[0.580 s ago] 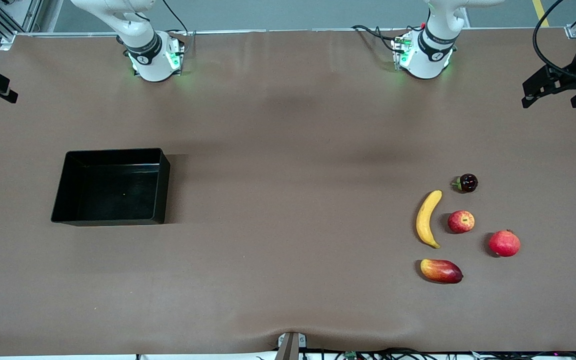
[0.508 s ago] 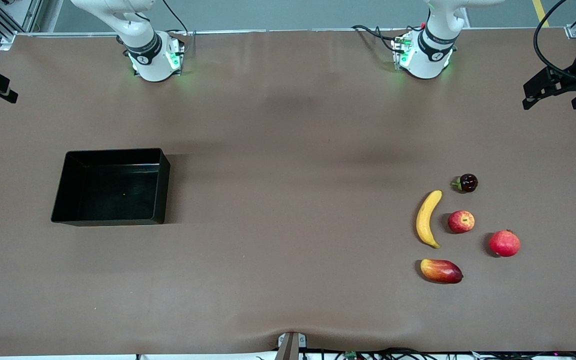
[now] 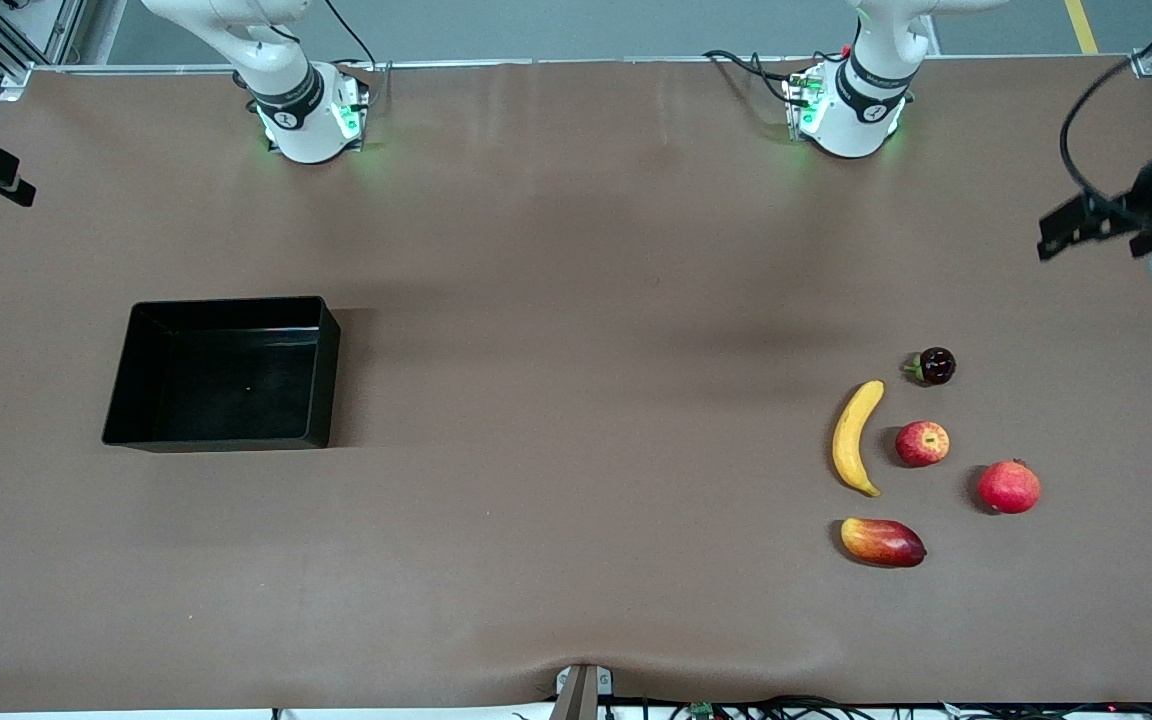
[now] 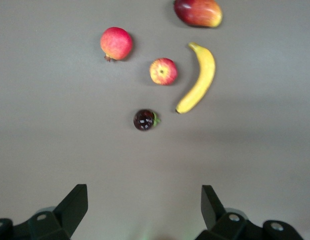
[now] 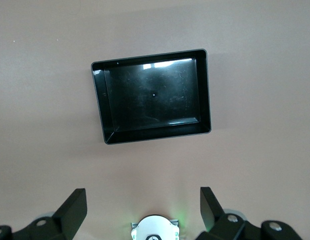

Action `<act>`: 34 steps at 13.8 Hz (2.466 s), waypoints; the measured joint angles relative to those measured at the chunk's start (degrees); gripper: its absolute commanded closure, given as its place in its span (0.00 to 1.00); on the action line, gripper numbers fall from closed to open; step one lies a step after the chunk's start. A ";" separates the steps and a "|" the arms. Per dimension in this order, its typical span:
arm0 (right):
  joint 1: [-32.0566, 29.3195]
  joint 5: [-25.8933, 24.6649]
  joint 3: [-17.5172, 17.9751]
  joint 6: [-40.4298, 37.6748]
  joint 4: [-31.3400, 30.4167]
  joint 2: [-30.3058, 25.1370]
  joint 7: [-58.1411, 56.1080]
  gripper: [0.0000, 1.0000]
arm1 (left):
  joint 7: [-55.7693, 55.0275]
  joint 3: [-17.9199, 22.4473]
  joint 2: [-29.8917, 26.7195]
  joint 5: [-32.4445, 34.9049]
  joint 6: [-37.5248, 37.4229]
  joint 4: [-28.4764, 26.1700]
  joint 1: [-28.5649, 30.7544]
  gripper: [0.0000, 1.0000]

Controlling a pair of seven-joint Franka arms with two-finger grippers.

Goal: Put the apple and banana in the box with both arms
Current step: 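Reach the left gripper down to the small red-yellow apple beside the banana, then close the left gripper on the small apple and lift it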

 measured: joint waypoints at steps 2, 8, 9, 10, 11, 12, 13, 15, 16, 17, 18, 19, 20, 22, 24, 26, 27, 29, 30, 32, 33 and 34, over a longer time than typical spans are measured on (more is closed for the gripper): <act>-0.29 0.00 -0.01 0.00 -0.01 0.01 0.00 0.00 | -2.28 0.10 5.50 -0.05 4.86 -0.59 1.53 0.00; -0.47 0.00 -0.01 0.00 -0.01 0.04 0.00 0.00 | -6.79 -0.02 14.63 -0.08 28.16 -11.15 2.35 0.00; -0.47 0.00 -0.01 0.00 -0.02 0.04 0.00 0.00 | -6.81 -0.03 15.32 -0.09 31.49 -13.29 2.35 0.00; -0.47 0.00 -0.01 0.00 -0.02 0.04 0.00 0.00 | -6.81 -0.04 16.18 -0.10 33.64 -14.57 2.35 0.00; -0.47 0.00 -0.01 0.00 -0.02 0.04 0.00 0.00 | -6.81 -0.07 17.14 -0.11 35.20 -15.12 2.35 0.00; -0.47 0.00 -0.01 0.00 -0.02 0.04 0.00 0.00 | -6.80 -0.15 18.22 -0.11 36.79 -15.25 2.34 0.00; -0.47 0.00 -0.01 0.00 -0.02 0.04 0.00 0.00 | -6.78 -0.29 19.40 -0.11 38.49 -15.27 2.31 0.00; -0.48 0.00 -0.01 0.00 -0.02 0.05 0.00 0.00 | -6.74 -0.53 21.84 -0.11 41.73 -15.24 2.10 0.00; -0.48 0.00 -0.01 0.00 -0.02 0.05 0.00 0.00 | -6.74 -0.63 23.06 -0.11 43.40 -15.16 1.90 0.00; -0.48 0.00 -0.01 0.00 -0.02 0.05 0.00 0.00 | -6.74 -0.77 24.26 -0.11 44.62 -14.83 1.72 0.00; -0.48 0.00 -0.01 0.00 -0.02 0.05 0.00 0.00 | -6.70 -1.09 25.36 -0.11 45.27 -14.26 1.65 0.00; -0.48 0.00 -0.01 0.00 -0.02 0.05 0.00 0.00 | -6.70 -1.57 26.34 -0.11 45.44 -13.45 1.64 0.00; -0.48 0.00 -0.01 0.00 -0.02 0.05 0.00 0.00 | -6.70 -1.95 27.29 -0.11 45.45 -12.58 1.58 0.00; -0.49 0.00 -0.01 0.00 -0.02 0.05 0.00 0.00 | -6.69 -2.12 28.97 -0.10 45.45 -11.16 1.47 0.00; -0.49 0.00 -0.01 0.00 -0.02 0.05 0.00 0.00 | -5.80 -2.02 30.17 -0.08 45.45 -10.36 1.56 0.00; -0.49 0.00 -0.01 0.00 -0.02 0.05 0.00 0.00 | -4.82 -1.97 31.04 -0.07 45.45 -9.87 1.89 0.00; -0.49 0.00 -0.01 0.00 -0.02 0.05 0.00 0.00 | -4.60 -1.96 31.44 -0.07 45.48 -9.79 2.04 0.00; -0.50 0.00 -0.01 0.00 -0.02 0.05 0.00 0.00 | -4.54 -1.96 32.35 -0.07 45.59 -9.61 2.16 0.02; -0.51 0.00 -0.01 0.00 -0.02 0.05 0.00 0.00 | -4.54 -1.98 32.82 -0.07 45.63 -9.57 2.16 0.24; -0.51 0.00 -0.01 0.00 -0.02 0.05 0.00 0.00 | -4.54 -2.00 33.61 -0.08 45.79 -9.50 2.16 0.99; -0.51 0.00 -0.01 0.00 -0.02 0.05 0.00 0.00 | -4.54 -2.00 33.81 -0.08 45.86 -9.43 2.16 1.00; -0.51 0.00 -0.01 0.00 -0.02 0.05 0.00 0.00 | -4.54 -2.00 33.76 -0.08 45.86 -9.27 2.16 1.00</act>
